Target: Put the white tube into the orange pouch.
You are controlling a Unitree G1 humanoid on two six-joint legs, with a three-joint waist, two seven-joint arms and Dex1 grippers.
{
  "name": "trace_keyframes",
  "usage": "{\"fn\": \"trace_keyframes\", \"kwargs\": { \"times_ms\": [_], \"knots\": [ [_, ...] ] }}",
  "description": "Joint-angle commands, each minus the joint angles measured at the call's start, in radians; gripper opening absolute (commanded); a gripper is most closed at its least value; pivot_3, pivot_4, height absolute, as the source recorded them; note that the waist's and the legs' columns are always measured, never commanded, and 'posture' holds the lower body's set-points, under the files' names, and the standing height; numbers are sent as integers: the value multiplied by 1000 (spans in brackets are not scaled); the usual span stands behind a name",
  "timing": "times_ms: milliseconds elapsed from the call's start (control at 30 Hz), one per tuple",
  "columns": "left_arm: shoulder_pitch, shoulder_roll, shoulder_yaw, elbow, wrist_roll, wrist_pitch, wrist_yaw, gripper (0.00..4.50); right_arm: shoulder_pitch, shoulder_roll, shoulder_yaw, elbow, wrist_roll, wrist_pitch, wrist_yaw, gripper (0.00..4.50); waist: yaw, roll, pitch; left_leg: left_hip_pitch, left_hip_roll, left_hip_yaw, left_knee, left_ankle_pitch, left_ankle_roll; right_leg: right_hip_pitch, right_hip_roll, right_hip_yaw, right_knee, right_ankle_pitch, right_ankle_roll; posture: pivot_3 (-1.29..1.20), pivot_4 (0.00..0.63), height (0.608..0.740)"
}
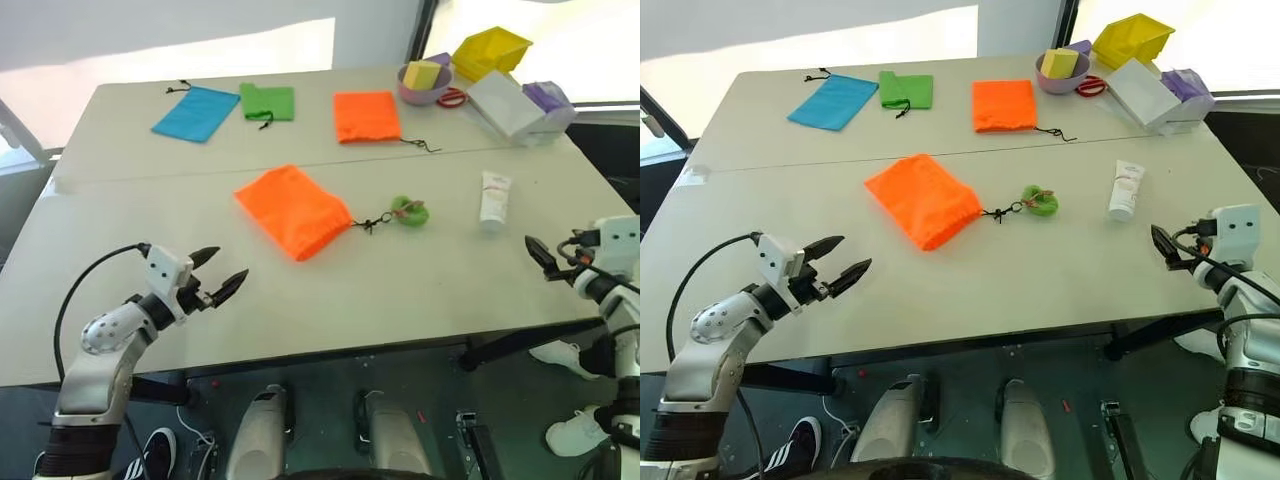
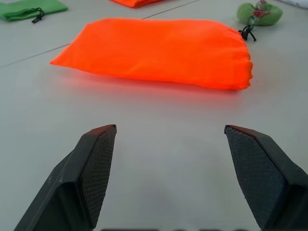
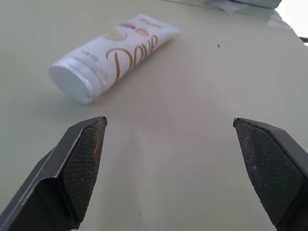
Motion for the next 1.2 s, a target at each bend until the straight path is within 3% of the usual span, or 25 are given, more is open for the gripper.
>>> {"fn": "trace_keyframes", "kwargs": {
  "times_ms": [33, 500, 633, 833, 1000, 1200],
  "knots": [
    [-4, 1, -7, -24, 19, -26, 7, 3868, -4, -10, -27, -18, 10, -22, -9, 4397, -3, 0, 0, 0, 0, 0, 0, 0, 0, 0, 0, 0, 0, 0, 1, 0, 150, 740],
    [-10, 9, -46, -93, 20, -2, -11, 3868, -15, 1, 10, -52, 9, -8, -11, 4397, -1, 0, 0, 0, 3, 5, -1, -1, 1, 1, 0, -1, -10, 5, 1, 0, 150, 740],
    [-77, 20, -116, -102, 120, 11, 37, 3868, -19, 6, 37, -122, 38, 27, 27, 4397, 3, 0, 0, 0, 2, 5, -1, -1, 1, 1, 0, -1, -10, 7, -1, 0, 150, 740],
    [-180, -23, -258, -139, 270, 24, 120, 3868, 104, -11, 171, -487, 161, 64, 271, 4397, 5, 0, 0, 0, 2, 5, -1, -1, 1, 1, 0, -1, -10, 5, 3, 0, 150, 740],
    [-240, -78, -327, -151, 353, 118, 194, 3868, 89, 10, 266, -587, 145, 110, 263, 4397, 4, 0, 0, 0, 2, 4, 0, -1, 1, 1, 0, -1, -10, 5, 3, 0, 150, 740],
    [-329, -82, -440, -62, 527, 100, 242, 3868, 64, 56, 392, -604, 104, 111, 261, 4397, 6, 0, 0, 0, 2, 4, 0, -1, 1, 1, 0, -2, -10, 5, 3, 0, 150, 740]
  ]
}}
